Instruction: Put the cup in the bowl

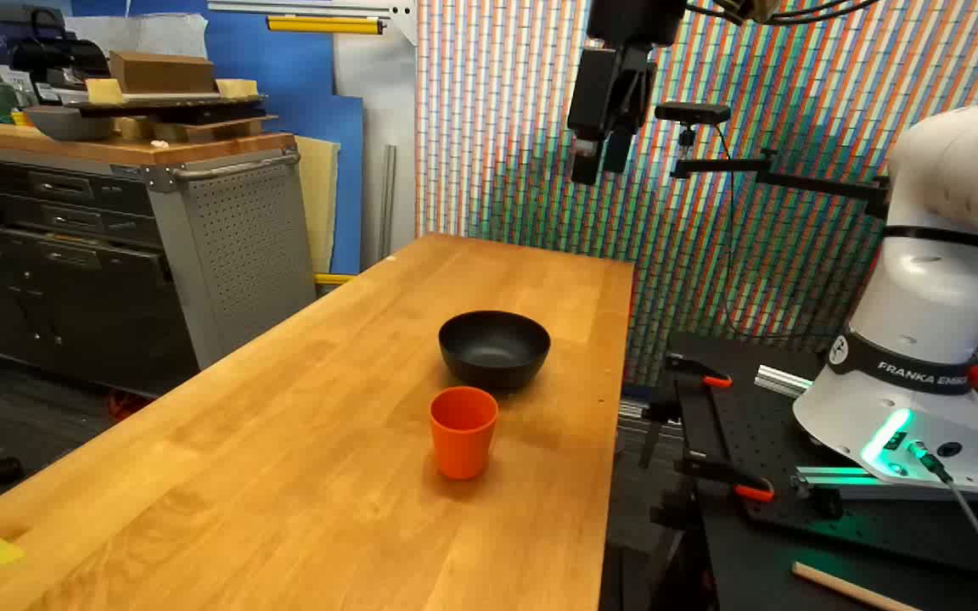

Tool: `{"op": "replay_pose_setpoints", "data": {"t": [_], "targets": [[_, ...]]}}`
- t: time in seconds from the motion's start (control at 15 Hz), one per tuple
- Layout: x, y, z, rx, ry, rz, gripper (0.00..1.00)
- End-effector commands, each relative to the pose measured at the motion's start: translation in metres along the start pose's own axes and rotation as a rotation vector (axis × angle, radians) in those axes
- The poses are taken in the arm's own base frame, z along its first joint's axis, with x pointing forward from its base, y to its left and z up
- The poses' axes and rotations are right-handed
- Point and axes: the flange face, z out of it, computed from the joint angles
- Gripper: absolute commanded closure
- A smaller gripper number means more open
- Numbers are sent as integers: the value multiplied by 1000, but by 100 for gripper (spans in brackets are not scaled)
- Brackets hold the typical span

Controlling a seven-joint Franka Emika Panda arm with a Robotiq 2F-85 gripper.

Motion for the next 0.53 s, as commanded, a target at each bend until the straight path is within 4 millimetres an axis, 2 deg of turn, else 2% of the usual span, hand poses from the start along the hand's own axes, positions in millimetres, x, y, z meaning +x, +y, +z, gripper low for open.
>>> {"op": "replay_pose_setpoints", "data": {"t": [0.0, 0.13, 0.47], "targets": [[1, 0, -2, 1, 2, 0, 0], [2, -1, -5, 4, 9, -1, 0], [4, -27, 60, -41, -17, 16, 0]]}}
